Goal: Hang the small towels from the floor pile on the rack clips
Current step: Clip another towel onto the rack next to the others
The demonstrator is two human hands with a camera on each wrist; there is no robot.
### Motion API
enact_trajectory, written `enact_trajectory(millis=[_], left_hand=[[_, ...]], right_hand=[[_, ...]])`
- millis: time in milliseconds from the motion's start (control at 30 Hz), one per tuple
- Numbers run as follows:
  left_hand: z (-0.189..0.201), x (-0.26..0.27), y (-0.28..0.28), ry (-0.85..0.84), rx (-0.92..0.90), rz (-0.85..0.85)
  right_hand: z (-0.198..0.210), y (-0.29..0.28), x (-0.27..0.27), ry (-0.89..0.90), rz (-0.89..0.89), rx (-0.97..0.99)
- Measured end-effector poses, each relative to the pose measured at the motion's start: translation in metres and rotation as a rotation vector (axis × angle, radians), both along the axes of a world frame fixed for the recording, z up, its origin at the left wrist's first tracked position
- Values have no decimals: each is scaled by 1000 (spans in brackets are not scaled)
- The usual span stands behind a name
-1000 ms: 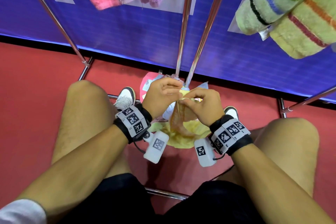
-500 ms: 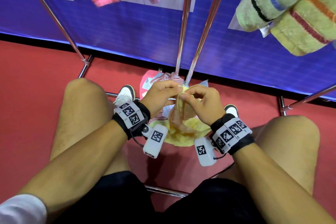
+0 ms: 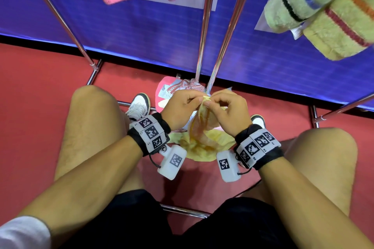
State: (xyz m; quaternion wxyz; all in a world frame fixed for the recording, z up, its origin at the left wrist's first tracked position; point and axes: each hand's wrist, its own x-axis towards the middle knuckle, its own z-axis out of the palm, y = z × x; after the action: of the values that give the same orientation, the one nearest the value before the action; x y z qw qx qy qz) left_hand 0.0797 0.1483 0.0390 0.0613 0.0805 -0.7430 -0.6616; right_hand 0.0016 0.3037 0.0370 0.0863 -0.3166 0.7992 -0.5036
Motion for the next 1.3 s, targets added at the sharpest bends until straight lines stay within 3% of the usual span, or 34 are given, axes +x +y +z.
enact_trajectory(millis=[233,533,867,1300], left_hand=[[3,0,-1,96,-369,-31],[4,2,-4,84,-490,-61],[0,3,-6,28,-456,-73],[1,1,-7,21,-279,-21]], right_hand=[[-4,0,-1,24,-27,24],[-4,-1,1,-4,-70,72],[-4,-1,3,-24,-76,89],[2,-1,3,-8,-36,60]])
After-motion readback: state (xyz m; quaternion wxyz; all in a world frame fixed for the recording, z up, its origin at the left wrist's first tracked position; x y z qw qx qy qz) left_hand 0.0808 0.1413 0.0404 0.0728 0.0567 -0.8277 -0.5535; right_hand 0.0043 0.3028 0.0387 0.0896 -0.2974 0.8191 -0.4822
